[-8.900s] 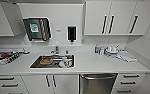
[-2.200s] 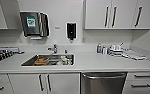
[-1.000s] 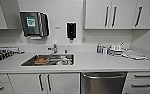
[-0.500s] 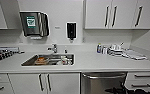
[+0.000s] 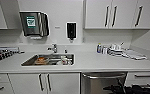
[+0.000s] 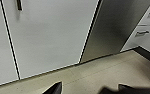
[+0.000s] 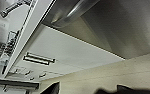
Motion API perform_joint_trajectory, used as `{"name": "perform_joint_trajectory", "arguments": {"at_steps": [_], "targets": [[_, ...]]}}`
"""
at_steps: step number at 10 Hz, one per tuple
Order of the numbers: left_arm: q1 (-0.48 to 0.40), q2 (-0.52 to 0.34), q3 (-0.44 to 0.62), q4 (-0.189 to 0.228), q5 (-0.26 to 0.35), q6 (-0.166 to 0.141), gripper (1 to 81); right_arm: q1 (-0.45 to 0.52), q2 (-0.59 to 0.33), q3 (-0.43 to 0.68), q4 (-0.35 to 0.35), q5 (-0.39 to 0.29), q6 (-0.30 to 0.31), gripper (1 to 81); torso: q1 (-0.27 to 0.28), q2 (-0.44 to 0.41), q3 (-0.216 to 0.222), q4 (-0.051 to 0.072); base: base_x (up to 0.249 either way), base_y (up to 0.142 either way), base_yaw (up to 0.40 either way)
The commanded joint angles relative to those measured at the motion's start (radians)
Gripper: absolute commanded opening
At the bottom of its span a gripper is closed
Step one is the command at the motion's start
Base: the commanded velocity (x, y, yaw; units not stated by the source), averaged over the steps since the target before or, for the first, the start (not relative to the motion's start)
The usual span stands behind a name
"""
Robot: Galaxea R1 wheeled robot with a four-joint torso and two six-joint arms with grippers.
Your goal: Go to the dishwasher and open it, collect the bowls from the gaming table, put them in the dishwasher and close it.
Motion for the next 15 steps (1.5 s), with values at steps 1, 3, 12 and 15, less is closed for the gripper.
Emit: {"name": "perform_joint_trajectory", "arguments": {"at_steps": [1, 3, 12, 15], "targets": [[-0.101, -0.047, 0.005, -0.002, 0.0, -0.004, 81.1, 0.148, -0.023, 0.012, 0.026, -0.043, 0.002, 81.1, 0.0, 0.0, 0.0, 0.0, 0.0, 0.0, 0.0], [-0.101, -0.044, 0.005, 0.003, 0.001, -0.006, 81.1, 0.158, -0.021, -0.002, 0.034, -0.045, 0.005, 81.1, 0.0, 0.0, 0.0, 0.0, 0.0, 0.0, 0.0], [-0.101, -0.033, -0.021, 0.001, 0.001, -0.006, 81.1, 0.172, -0.019, -0.017, 0.037, -0.043, 0.022, 81.1, 0.001, 0.0, -0.001, 0.0, 0.09, 0.0, 0.0], [-0.101, -0.027, -0.024, 0.001, 0.003, -0.006, 81.1, 0.201, -0.018, -0.072, 0.035, -0.048, 0.074, 81.1, 0.002, 0.0, -0.001, 0.0, 0.095, 0.0, 0.0]]}}
